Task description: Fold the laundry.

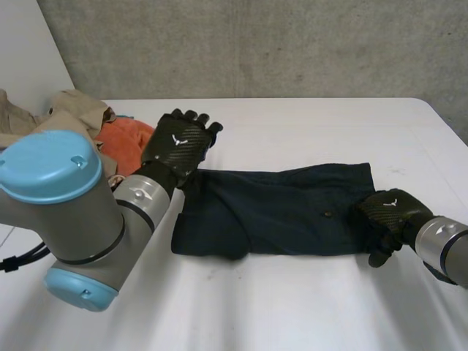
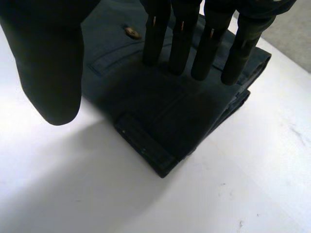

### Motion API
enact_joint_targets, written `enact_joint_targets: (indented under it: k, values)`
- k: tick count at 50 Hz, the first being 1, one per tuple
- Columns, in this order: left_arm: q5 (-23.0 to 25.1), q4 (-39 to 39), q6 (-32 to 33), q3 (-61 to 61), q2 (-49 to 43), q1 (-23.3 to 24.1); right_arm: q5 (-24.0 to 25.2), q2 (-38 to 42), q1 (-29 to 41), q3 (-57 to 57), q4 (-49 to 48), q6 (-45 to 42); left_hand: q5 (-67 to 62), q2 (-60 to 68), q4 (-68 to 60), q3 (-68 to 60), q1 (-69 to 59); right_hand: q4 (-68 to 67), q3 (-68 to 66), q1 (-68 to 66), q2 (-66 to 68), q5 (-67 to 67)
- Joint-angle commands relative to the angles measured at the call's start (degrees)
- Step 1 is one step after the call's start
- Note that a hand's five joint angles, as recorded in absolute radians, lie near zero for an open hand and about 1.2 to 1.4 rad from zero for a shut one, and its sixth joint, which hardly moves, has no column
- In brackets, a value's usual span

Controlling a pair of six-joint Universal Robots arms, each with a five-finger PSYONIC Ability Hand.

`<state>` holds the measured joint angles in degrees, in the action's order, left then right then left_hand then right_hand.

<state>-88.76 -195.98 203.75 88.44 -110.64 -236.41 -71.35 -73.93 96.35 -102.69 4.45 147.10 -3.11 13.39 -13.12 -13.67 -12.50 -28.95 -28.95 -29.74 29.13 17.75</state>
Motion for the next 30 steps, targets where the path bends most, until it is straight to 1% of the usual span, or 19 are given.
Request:
enact_joint_targets:
  k: [1, 6, 8, 12, 16, 17, 20, 23, 24, 27, 28, 30]
  values:
    - [0.0, 0.0, -0.1, -0.7, -0.8, 0.1, -0.5, 4.5, 0.3, -1.6, -11.3, 0.3, 1.5, -1.8, 1.6, 2.1, 0.9, 1.7, 1.7, 2.5, -1.9, -0.5]
    - [0.0, 0.0, -0.7, -0.6, -0.8, 0.7, -0.5, 7.4, 0.7, -0.9, -14.7, 0.3, 1.7, -2.0, 1.7, 2.3, 1.1, -0.5, -0.5, 0.3, 0.3, 1.7]
    - [0.0, 0.0, -0.8, -0.6, -0.9, 0.9, -0.6, 7.6, 0.8, -0.8, -16.0, 0.2, 1.7, -2.0, 1.7, 2.3, 1.1, -4.0, -4.0, -3.2, 3.8, 5.2]
    - [0.0, 0.0, -0.8, -0.6, -0.9, 1.2, -1.9, 7.9, 0.5, -0.8, -19.8, 0.1, 1.9, -2.2, 1.9, 2.4, 1.3, -49.8, -49.8, -49.0, 49.6, 51.0]
    - [0.0, 0.0, -0.8, -0.6, -0.9, 1.3, -5.7, 7.8, 0.2, -0.1, -20.7, -0.1, 2.1, -2.3, 2.1, 2.6, 1.4, -51.1, -51.1, -50.3, 50.9, 52.3]
    - [-0.1, 0.0, -0.8, -0.7, -0.9, 1.4, -7.5, 7.7, -0.1, -0.1, -20.7, 0.2, 2.1, -2.3, 2.1, 2.6, 1.4, -51.1, -51.1, -50.3, 50.9, 52.3]
    - [-0.1, 0.1, -0.8, -0.6, -0.8, 1.4, -9.5, 7.0, -1.8, -0.2, -20.3, -0.9, 2.1, -2.3, 2.1, 2.6, 1.4, -51.1, -51.1, -50.3, 50.9, 52.3]
    - [-0.1, 0.1, -0.8, -0.3, -0.1, 1.3, -9.9, 5.6, -2.7, 0.1, -18.9, -2.7, 2.1, -2.3, 2.1, 2.6, 1.4, -51.1, -51.1, -50.3, 50.9, 52.3]
    - [-0.1, 0.1, -0.8, -0.1, 0.2, 1.3, -10.4, 3.9, -2.8, 0.5, -16.9, -6.0, 2.1, -2.3, 2.1, 2.6, 1.4, -51.1, -51.1, -50.3, 50.9, 52.3]
    - [-0.2, 0.2, -0.8, 0.1, 2.0, 1.0, -10.7, 2.0, -2.7, 1.3, -14.7, -11.6, 2.2, -2.5, 2.2, 2.8, 1.6, -51.1, -51.1, -50.3, 50.9, 52.3]
    - [-0.2, 0.5, -0.9, 0.5, 3.1, 0.9, -10.5, 1.3, -2.7, 2.3, -13.9, -14.8, 2.2, -2.5, 2.2, 2.8, 1.6, -51.1, -51.1, -50.3, 50.9, 52.3]
    - [-0.1, 0.5, -0.9, 1.0, 4.1, 0.7, -10.2, 0.8, -2.1, 3.3, -14.0, -17.4, 2.2, -2.5, 2.2, 2.8, 1.6, -51.1, -51.1, -50.3, 50.9, 52.3]
